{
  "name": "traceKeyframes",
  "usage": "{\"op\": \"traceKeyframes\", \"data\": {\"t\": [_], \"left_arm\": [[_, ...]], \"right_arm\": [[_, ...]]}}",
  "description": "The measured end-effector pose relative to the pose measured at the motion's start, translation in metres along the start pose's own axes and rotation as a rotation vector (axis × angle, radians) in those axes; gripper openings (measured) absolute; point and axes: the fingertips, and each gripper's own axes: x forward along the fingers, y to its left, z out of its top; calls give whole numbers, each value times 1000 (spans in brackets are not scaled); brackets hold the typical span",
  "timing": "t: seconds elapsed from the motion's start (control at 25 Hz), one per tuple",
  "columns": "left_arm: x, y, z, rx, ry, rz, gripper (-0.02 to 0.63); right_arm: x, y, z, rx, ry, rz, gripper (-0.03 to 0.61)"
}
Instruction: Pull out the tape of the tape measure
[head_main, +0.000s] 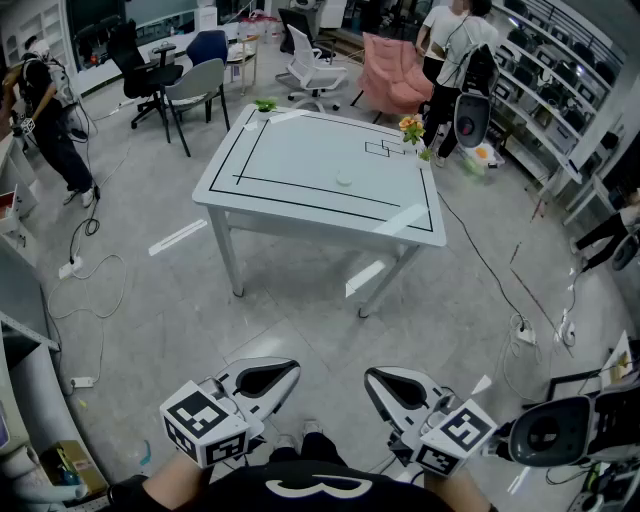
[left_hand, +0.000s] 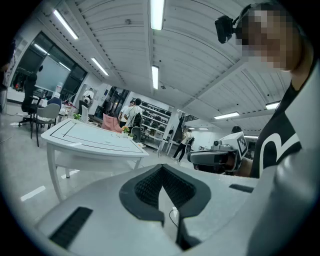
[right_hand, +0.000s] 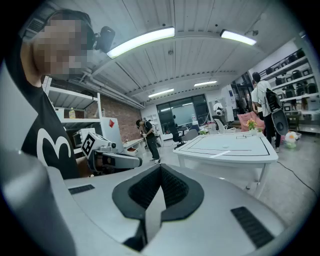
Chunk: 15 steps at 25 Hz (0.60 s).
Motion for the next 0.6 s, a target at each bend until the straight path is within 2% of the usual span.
{"op": "traceKeyframes", "data": {"t": [0.2, 0.4, 0.6], "left_arm": [[1, -1, -7, 10, 21, -13, 8], [-6, -7, -13, 28, 30, -35, 8], [-14, -11, -12, 61, 32, -58, 9]], "right_arm": [[-5, -7, -5, 18, -12, -41, 3], [-6, 4, -14, 8, -12, -29, 3], [-8, -9, -20, 22, -5, -143, 20]]}}
